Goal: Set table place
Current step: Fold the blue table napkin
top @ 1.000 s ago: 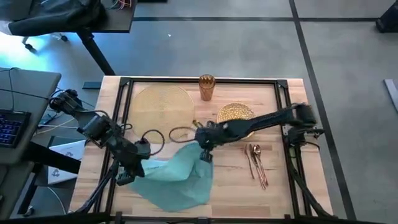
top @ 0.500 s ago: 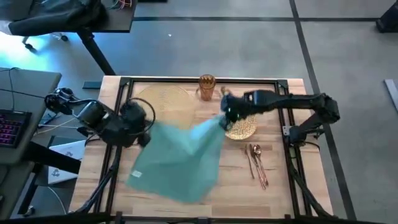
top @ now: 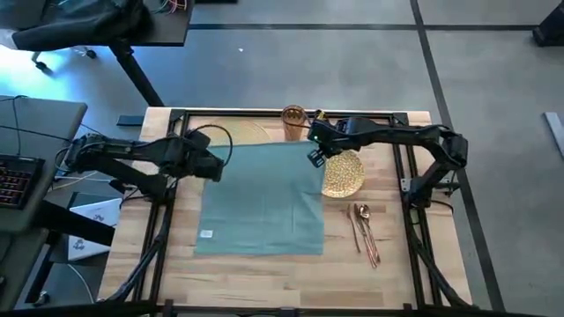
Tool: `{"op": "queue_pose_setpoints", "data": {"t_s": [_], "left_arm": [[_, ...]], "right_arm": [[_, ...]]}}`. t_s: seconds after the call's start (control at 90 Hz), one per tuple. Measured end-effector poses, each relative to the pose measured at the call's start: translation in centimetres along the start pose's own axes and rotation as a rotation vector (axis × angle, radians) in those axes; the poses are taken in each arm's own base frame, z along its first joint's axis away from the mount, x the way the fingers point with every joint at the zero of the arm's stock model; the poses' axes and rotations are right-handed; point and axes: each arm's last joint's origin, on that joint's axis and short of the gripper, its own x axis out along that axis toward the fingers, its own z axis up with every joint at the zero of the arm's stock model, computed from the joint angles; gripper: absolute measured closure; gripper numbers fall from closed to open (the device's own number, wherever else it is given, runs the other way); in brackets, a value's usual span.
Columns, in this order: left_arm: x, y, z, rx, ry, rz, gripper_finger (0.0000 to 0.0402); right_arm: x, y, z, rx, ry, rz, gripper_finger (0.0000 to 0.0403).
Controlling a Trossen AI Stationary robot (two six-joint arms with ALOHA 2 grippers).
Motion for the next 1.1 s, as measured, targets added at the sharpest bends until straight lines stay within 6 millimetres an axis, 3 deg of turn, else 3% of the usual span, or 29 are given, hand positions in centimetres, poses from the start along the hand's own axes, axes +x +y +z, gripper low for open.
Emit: {"op": "queue_pose_setpoints", "data": {"t_s": [0.189,0.333,0.533,0.622,0.722,0.944,1.1], "left_arm": [[-0.8,0.5,0.3,0.003,0.038,-0.050,0.0301],[-1.9,0.5,-0.1,0.076,0.107,-0.198,0.0274],[-4.1,-2.0,-1.1,0.200,0.246,-0.641,0.0276],[-4.7,-3.9,-2.1,0.251,0.300,-0.835,0.0287],[-4.0,-6.2,-4.3,0.288,0.396,-0.985,0.0307],[0.4,-9.5,-10.5,0.212,0.488,-0.940,0.0360],[2.6,-11.2,-14.2,0.141,0.536,-0.975,0.0390]], "right_arm": [[-3.3,0.1,-0.7,0.024,-0.070,0.057,0.0307],[-6.6,1.1,-2.2,-0.028,-0.147,0.146,0.0255],[-8.7,5.7,-6.4,-0.190,-0.070,0.459,0.0236],[-8.0,9.0,-9.3,-0.247,-0.029,0.640,0.0247],[-5.5,12.1,-12.9,-0.206,0.044,0.730,0.0271],[0.9,15.7,-18.9,0.030,0.275,0.560,0.0355],[3.3,18.0,-21.4,0.011,0.373,0.503,0.0398]]}}
